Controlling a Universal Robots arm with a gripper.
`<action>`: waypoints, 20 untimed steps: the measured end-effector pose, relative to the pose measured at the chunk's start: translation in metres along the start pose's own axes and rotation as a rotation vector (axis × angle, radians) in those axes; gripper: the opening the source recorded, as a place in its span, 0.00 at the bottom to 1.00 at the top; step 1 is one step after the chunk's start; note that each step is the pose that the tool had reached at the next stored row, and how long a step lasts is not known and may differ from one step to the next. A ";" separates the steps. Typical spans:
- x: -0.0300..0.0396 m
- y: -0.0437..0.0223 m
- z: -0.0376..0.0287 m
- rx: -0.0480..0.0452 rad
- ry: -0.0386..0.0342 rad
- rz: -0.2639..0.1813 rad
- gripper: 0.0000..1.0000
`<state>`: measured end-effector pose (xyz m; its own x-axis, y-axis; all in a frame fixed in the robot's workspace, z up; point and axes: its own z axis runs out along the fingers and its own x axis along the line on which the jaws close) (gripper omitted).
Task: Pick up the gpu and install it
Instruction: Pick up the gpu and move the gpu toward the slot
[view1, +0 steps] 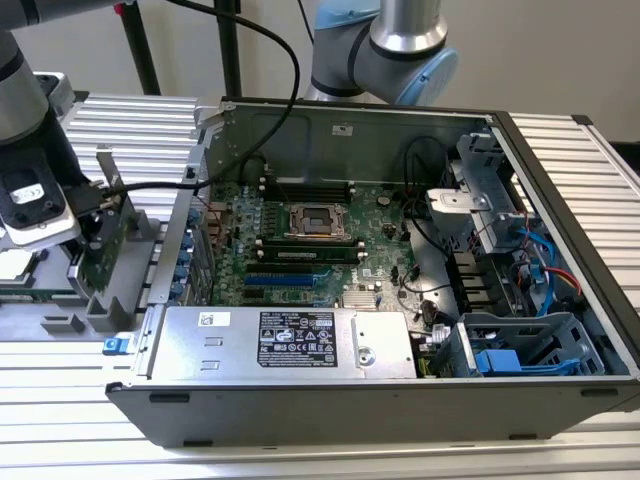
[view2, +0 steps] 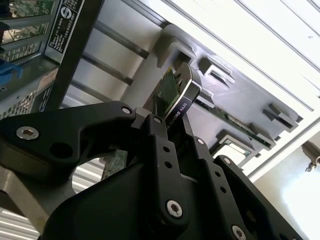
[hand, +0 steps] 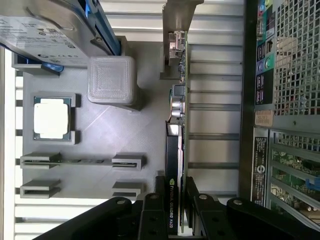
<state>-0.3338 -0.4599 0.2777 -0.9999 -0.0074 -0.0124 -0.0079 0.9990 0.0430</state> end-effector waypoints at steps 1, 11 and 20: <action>0.0000 0.0000 -0.0004 0.0000 0.0000 0.000 0.00; 0.0001 0.0003 -0.0054 0.0000 0.0000 0.000 0.00; 0.0001 0.0004 -0.0068 0.0000 0.0000 0.000 0.00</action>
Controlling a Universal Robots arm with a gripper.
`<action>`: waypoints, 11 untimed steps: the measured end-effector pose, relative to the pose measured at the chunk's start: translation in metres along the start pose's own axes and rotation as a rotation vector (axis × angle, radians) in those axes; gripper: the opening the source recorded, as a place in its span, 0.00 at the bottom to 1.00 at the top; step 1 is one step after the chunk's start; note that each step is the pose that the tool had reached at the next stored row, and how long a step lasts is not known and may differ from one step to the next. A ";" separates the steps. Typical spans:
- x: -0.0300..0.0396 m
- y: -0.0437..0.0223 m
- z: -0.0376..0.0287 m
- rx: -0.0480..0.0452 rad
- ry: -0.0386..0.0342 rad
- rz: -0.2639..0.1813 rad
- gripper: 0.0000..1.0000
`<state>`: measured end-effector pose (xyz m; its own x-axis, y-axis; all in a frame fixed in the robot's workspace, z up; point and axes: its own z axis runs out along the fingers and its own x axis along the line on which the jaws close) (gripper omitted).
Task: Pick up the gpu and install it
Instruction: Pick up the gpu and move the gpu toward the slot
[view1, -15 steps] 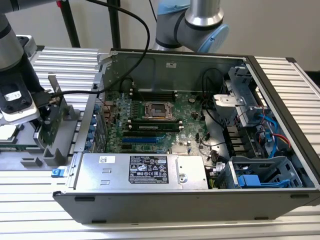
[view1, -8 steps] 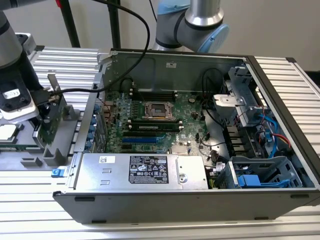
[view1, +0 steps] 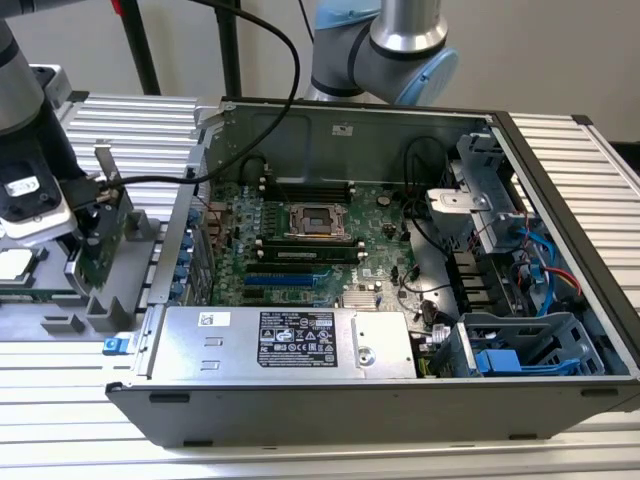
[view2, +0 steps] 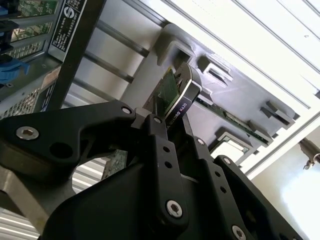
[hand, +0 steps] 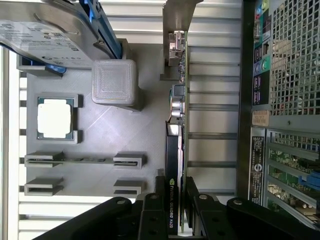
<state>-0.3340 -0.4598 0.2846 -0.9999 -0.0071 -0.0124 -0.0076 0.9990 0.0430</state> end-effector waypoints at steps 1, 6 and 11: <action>0.0000 0.0000 -0.0003 0.0000 0.0000 0.000 0.00; 0.0000 0.0001 -0.0031 0.0000 0.0000 0.000 0.00; -0.0001 0.0003 -0.0064 0.0000 -0.0001 0.000 0.00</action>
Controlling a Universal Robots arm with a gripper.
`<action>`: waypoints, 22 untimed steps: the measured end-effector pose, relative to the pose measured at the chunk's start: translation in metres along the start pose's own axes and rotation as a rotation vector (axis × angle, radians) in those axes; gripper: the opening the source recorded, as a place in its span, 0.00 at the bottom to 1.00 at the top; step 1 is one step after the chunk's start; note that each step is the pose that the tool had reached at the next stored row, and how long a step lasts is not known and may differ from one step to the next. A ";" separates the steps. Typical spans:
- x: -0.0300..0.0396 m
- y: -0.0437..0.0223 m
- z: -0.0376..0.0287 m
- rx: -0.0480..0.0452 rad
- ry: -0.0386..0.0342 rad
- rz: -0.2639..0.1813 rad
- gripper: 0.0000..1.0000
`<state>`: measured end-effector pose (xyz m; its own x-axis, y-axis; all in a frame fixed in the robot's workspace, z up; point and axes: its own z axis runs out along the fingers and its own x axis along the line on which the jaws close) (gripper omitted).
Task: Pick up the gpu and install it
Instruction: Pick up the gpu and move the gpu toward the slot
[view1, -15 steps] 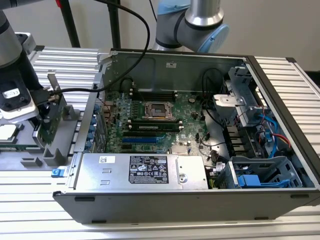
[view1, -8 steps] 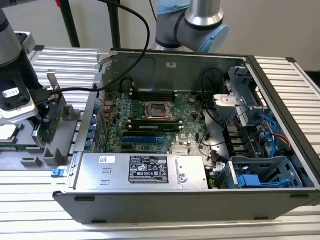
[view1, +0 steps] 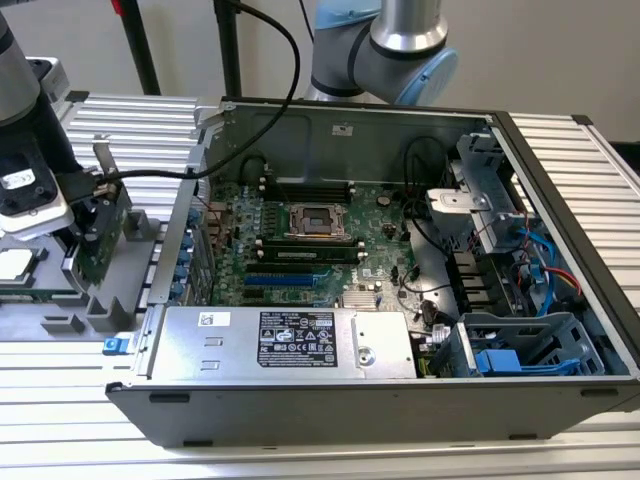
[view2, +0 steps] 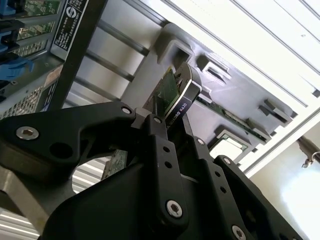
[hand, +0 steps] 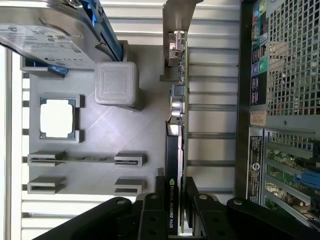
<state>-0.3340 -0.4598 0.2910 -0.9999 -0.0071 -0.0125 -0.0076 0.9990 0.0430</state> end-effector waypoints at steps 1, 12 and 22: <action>0.0000 0.0000 -0.0007 0.0001 0.0001 0.000 0.00; -0.0001 0.0003 -0.0076 0.0000 0.0000 0.000 0.00; -0.0001 0.0006 -0.0136 -0.0001 -0.0001 0.000 0.00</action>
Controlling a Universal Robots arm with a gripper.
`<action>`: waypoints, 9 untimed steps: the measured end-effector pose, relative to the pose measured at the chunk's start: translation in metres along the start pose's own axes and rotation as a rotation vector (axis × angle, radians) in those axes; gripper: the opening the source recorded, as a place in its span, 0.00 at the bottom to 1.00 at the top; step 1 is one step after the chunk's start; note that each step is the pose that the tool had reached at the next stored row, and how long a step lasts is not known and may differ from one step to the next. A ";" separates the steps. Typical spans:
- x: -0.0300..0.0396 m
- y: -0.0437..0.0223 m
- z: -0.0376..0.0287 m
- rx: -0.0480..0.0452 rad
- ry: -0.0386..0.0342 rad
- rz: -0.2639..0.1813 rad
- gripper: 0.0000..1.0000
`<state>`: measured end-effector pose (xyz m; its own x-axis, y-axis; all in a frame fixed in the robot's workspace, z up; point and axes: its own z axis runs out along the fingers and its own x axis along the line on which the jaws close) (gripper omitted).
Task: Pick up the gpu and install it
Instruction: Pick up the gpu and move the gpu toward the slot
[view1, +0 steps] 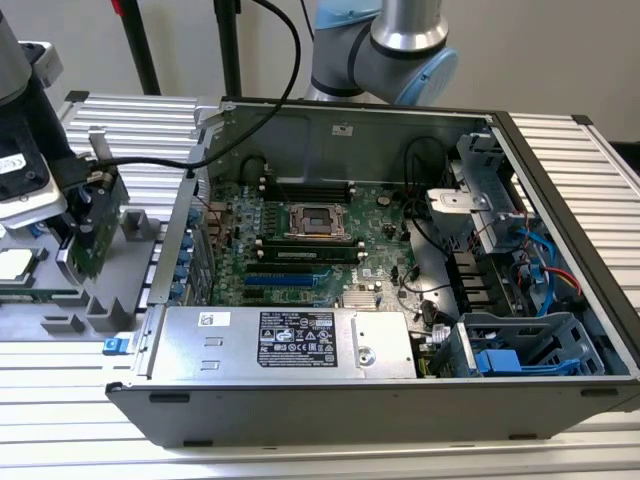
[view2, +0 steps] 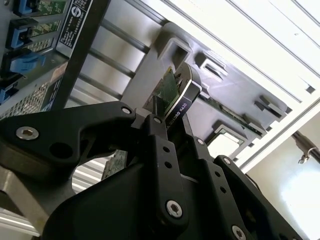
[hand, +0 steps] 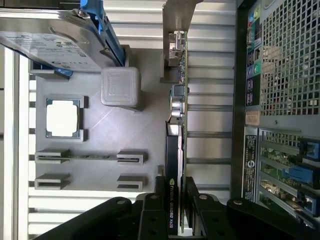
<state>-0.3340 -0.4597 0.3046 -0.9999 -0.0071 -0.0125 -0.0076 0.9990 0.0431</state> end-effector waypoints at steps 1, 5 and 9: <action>0.0000 0.0000 -0.0006 0.0002 0.0001 0.000 0.00; -0.0001 0.0001 -0.0029 0.0001 0.0001 0.000 0.00; -0.0001 0.0004 -0.0090 0.0001 0.0001 0.000 0.00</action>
<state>-0.3340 -0.4598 0.3136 -0.9999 -0.0071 -0.0124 -0.0076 0.9990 0.0430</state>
